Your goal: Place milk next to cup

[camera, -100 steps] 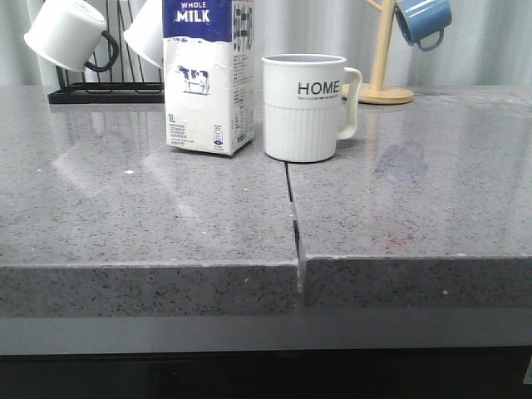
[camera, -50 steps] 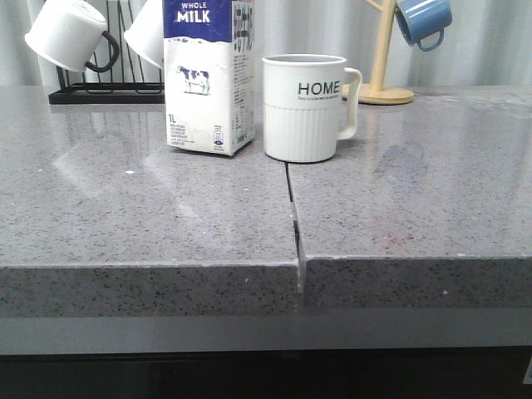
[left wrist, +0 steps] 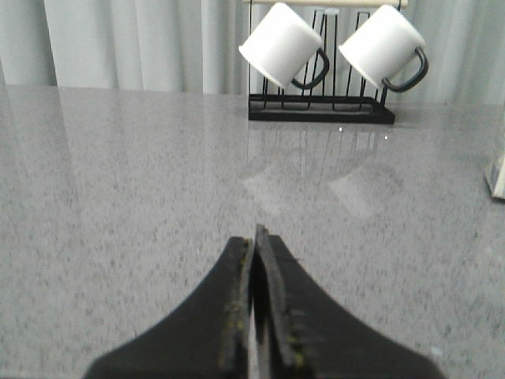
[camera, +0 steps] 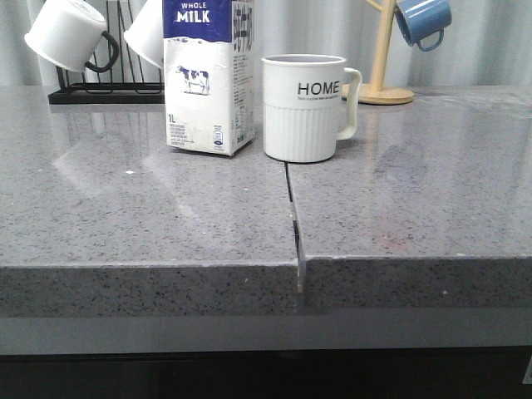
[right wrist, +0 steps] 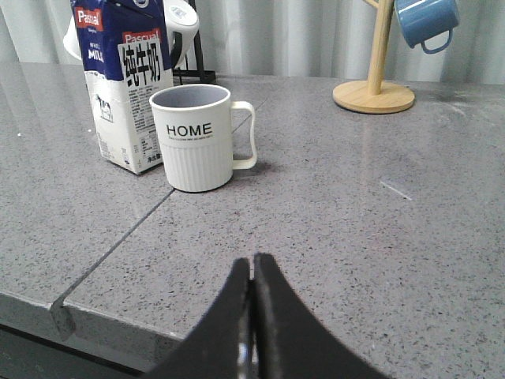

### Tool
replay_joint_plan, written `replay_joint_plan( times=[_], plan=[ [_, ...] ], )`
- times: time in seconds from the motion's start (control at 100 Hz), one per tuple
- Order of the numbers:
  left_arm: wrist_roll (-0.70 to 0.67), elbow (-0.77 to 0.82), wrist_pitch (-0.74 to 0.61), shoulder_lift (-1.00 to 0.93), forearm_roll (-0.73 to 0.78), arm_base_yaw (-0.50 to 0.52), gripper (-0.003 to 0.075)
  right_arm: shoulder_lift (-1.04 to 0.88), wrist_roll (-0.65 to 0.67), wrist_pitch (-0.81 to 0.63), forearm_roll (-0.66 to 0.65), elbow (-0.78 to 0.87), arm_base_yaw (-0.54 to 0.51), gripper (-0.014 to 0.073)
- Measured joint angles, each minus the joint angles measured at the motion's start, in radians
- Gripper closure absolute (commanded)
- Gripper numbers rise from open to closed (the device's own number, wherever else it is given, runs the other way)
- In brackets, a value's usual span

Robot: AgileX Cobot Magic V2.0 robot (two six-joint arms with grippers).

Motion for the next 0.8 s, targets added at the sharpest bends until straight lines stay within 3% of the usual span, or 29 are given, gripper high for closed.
replay_joint_plan(
  times=[0.8],
  plan=[
    [0.0, 0.028, 0.035, -0.012, 0.006, -0.041, 0.0741, 0.0, 0.0, 0.002, 0.0, 0.0, 0.0, 0.0661]
  ],
)
